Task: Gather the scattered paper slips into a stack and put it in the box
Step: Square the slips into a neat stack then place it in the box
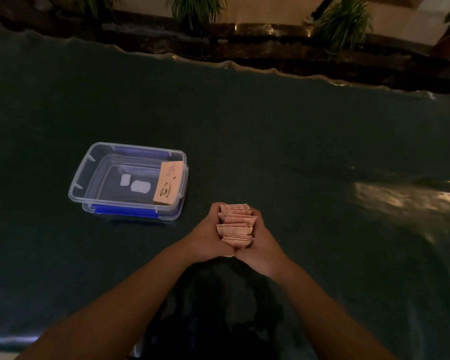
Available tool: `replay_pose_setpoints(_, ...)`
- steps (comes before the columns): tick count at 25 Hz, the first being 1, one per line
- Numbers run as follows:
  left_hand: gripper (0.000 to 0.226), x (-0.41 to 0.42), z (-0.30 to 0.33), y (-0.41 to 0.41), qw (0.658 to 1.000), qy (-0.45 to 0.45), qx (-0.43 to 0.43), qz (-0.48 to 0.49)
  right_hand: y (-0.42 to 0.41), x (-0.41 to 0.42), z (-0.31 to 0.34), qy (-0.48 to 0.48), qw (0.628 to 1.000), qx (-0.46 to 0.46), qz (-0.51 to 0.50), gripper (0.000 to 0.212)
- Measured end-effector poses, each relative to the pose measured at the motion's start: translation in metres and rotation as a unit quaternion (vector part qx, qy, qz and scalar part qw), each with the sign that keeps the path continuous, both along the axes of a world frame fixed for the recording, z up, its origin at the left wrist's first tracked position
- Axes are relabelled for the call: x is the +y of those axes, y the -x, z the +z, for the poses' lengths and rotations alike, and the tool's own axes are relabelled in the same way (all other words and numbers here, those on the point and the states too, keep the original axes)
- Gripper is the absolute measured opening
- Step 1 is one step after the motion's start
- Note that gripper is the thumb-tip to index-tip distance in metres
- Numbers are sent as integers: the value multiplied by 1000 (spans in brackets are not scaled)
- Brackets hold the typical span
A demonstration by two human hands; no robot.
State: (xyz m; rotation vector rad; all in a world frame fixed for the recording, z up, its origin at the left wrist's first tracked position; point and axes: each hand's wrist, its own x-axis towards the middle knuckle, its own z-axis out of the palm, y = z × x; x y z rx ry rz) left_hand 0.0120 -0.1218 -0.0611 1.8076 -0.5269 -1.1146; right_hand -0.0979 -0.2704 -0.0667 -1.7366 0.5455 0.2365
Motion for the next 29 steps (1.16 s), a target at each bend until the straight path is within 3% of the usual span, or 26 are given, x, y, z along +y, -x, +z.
replay_pose_setpoints(3,105,7,-7,0,999,15,-32,-25,0,9,-8,23,1000,1,7,95)
replay_pose_setpoints(8,147,21,-27,-1,998,3,-43,-41,-2,16,-9,19,997,31,67,125)
replay_pose_setpoints(10,142,23,-30,4,999,-7,-38,-31,-4,20,-9,26,997,33,70,126)
replay_pose_setpoints(14,101,16,-25,11,997,-14,-72,19,-8,26,-10,58,997,35,33,116)
replay_pose_setpoints(16,108,18,-21,6,998,-13,-66,0,-7,21,-9,69,996,30,44,117)
replay_pose_setpoints(19,144,28,-23,-1,997,-11,-62,-50,-5,16,-9,83,992,34,88,134)
replay_pose_setpoints(21,151,29,-23,0,996,-17,-61,-56,-5,19,-7,81,991,37,98,139)
replay_pose_setpoints(23,142,25,-20,2,996,-19,-68,-50,-7,23,-7,77,993,37,81,129)
replay_pose_setpoints(26,103,20,-11,3,993,-21,-111,-46,-9,22,-8,95,993,40,60,100)
replay_pose_setpoints(29,120,23,-15,-1,993,-20,-101,-49,-9,21,-5,105,991,35,71,106)
